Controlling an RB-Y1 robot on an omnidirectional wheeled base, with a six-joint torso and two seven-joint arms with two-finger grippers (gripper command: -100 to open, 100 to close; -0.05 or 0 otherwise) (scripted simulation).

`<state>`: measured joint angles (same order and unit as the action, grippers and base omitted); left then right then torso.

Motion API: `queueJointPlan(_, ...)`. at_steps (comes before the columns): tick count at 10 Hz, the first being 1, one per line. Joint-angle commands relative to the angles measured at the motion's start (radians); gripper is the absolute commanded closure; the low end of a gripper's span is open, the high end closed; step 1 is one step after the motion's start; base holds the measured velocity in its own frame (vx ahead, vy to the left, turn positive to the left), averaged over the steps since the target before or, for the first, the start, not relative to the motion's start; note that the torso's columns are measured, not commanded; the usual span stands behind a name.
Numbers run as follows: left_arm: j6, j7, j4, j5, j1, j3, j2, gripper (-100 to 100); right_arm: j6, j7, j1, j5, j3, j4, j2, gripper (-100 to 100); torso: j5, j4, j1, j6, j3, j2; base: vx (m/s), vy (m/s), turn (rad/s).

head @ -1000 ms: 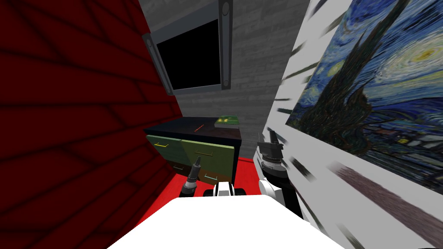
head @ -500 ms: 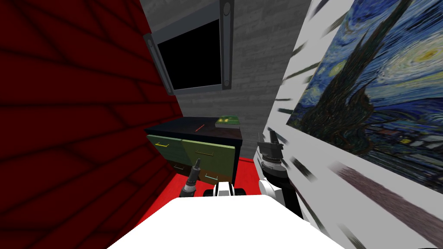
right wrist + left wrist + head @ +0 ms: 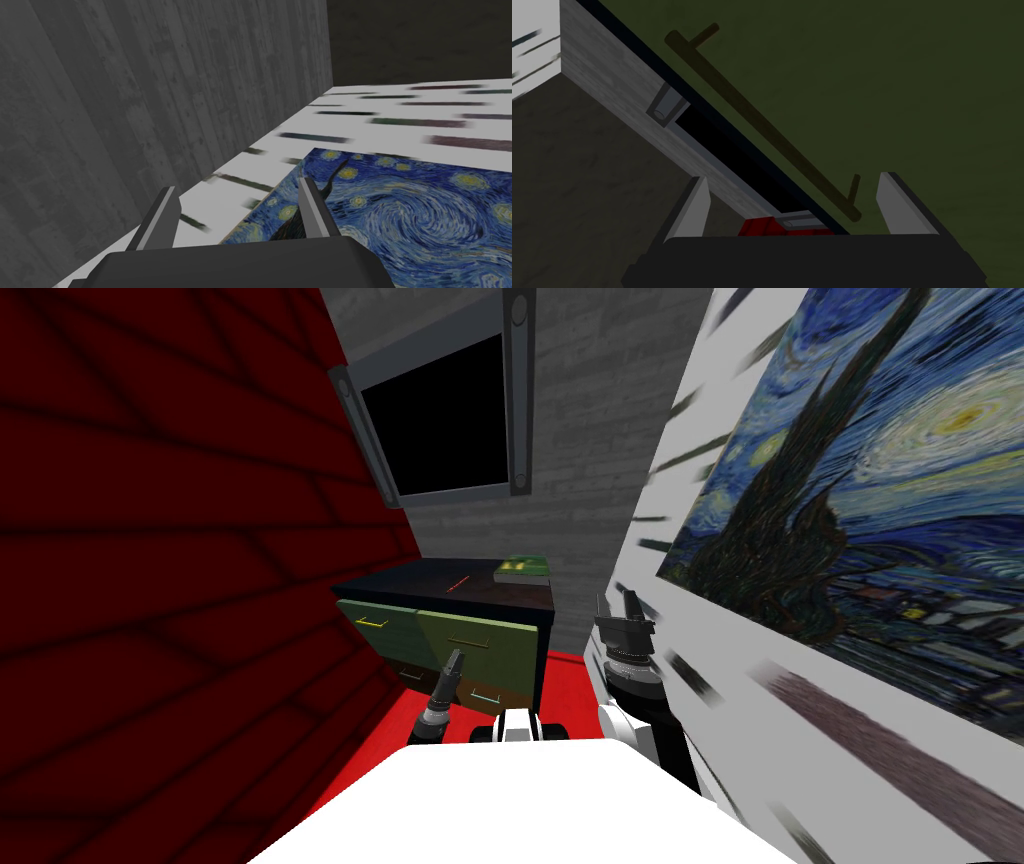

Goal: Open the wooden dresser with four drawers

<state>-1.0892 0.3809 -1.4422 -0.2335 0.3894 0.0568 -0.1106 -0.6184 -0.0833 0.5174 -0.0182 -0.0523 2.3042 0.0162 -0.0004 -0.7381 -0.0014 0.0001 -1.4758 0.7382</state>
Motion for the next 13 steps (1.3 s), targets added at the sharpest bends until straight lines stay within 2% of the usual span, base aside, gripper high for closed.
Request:
queueJointPlan(1,0.017,-0.005,-0.004,0.002,-0.007,0.000,0.047,-100,0.000,0.000,0.000,0.000,0.000,0.000,0.000,0,0.001,0.000,0.002,0.000,0.000,-0.001,0.003,-0.021,-0.001)
queueJointPlan(2,0.019,-0.005,-0.005,0.002,-0.007,0.000,0.066,-100,0.000,0.000,0.000,0.000,0.000,0.000,0.000,0,0.001,0.000,0.004,0.000,-0.001,-0.001,0.005,-0.005,0.000)
queueJointPlan(3,0.020,-0.006,-0.008,0.001,-0.006,0.001,0.055,-100,0.000,0.000,0.000,0.000,0.000,0.000,0.000,0,0.001,0.000,0.004,0.000,-0.001,-0.001,0.000,0.000,0.000)
queueJointPlan(7,0.113,-0.026,-0.076,0.001,-0.033,-0.004,0.047,-100,0.000,0.000,0.000,0.000,0.000,0.000,0.000,0,0.000,0.000,0.001,0.000,0.000,0.000,0.006,-0.018,-0.004)
queueJointPlan(8,0.098,-0.022,-0.066,0.000,-0.030,-0.003,0.050,-100,0.000,0.000,0.000,0.000,0.000,0.000,0.000,0,0.000,0.000,0.001,0.000,0.000,0.000,0.004,-0.011,-0.001)
queueJointPlan(9,0.072,-0.017,-0.046,0.001,-0.021,-0.002,0.051,100,0.000,0.000,0.000,0.000,0.000,0.000,0.000,0,0.001,0.000,0.002,0.000,0.000,0.000,-0.003,0.009,0.006)
queueJointPlan(12,0.021,-0.005,-0.008,0.001,-0.006,0.001,0.057,100,0.000,0.000,0.000,0.000,0.000,0.000,0.000,0,-0.001,0.001,-0.001,0.000,0.001,0.000,-0.004,0.025,0.002)
queueJointPlan(13,0.035,-0.014,-0.024,0.004,-0.012,0.001,0.057,100,0.000,0.000,0.000,0.000,0.000,0.000,0.000,0,0.000,0.003,-0.001,0.000,0.000,-0.002,-0.009,0.008,0.001)
